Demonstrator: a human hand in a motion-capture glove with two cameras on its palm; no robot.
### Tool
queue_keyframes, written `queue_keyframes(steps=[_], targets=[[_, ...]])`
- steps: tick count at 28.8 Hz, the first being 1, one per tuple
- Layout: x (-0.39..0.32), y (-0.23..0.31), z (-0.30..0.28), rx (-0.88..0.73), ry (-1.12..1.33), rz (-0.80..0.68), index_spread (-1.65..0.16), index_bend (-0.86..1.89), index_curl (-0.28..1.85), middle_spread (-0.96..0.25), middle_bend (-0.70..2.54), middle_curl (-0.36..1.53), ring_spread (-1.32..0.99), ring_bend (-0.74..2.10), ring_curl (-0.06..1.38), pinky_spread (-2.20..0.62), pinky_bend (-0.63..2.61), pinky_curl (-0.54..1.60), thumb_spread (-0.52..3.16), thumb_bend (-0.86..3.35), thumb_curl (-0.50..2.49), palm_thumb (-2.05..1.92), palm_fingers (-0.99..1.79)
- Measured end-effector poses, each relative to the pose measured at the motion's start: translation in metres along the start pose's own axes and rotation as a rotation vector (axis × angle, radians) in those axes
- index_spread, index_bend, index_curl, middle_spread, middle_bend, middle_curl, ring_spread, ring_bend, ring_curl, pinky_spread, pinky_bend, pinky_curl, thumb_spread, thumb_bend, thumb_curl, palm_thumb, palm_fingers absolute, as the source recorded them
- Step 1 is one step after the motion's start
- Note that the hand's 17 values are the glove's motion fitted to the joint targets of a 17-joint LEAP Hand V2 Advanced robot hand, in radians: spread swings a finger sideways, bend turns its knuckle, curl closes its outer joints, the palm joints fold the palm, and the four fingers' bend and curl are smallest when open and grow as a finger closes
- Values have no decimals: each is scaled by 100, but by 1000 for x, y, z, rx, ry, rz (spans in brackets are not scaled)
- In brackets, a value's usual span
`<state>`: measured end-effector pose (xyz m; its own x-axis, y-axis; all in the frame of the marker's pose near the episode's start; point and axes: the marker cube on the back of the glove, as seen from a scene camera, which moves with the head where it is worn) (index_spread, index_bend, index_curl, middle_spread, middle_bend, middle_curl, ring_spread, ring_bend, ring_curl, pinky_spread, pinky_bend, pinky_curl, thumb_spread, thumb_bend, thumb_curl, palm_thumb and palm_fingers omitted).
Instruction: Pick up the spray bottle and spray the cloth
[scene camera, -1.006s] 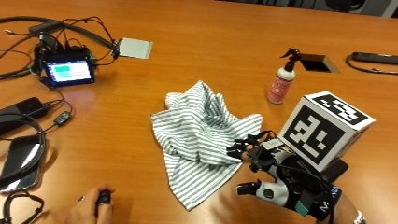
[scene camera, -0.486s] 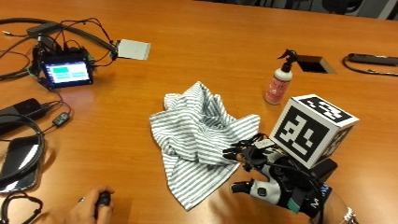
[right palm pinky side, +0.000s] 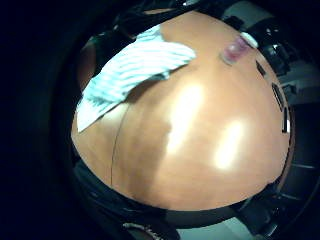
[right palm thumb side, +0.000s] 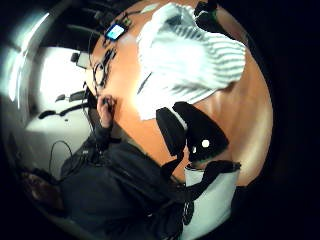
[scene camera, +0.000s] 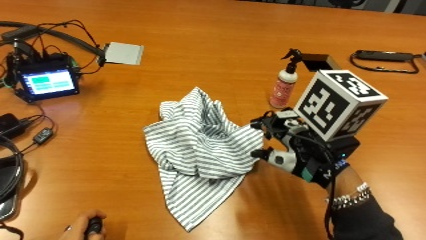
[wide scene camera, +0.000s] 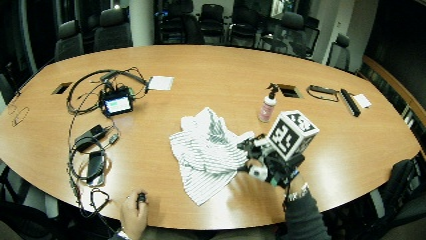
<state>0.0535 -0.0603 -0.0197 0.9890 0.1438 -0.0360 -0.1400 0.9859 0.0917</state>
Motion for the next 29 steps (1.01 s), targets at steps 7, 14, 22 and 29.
queue_keyframes(steps=[7,14,22,29], targets=[[57,-51,-29,188,63,241,-38,16,30,-8,24,30,-7,29,25,23,17,24,116,11,20,55,75],[121,-90,-24,338,-87,632,-34,17,31,-13,27,33,-9,36,29,16,19,26,117,13,24,66,96],[150,-120,9,478,-482,741,-32,13,31,-14,26,36,-9,33,33,12,22,31,113,14,29,78,86],[159,-125,32,665,-670,652,-31,26,36,-16,27,37,-12,26,31,12,13,27,107,15,35,91,97]])
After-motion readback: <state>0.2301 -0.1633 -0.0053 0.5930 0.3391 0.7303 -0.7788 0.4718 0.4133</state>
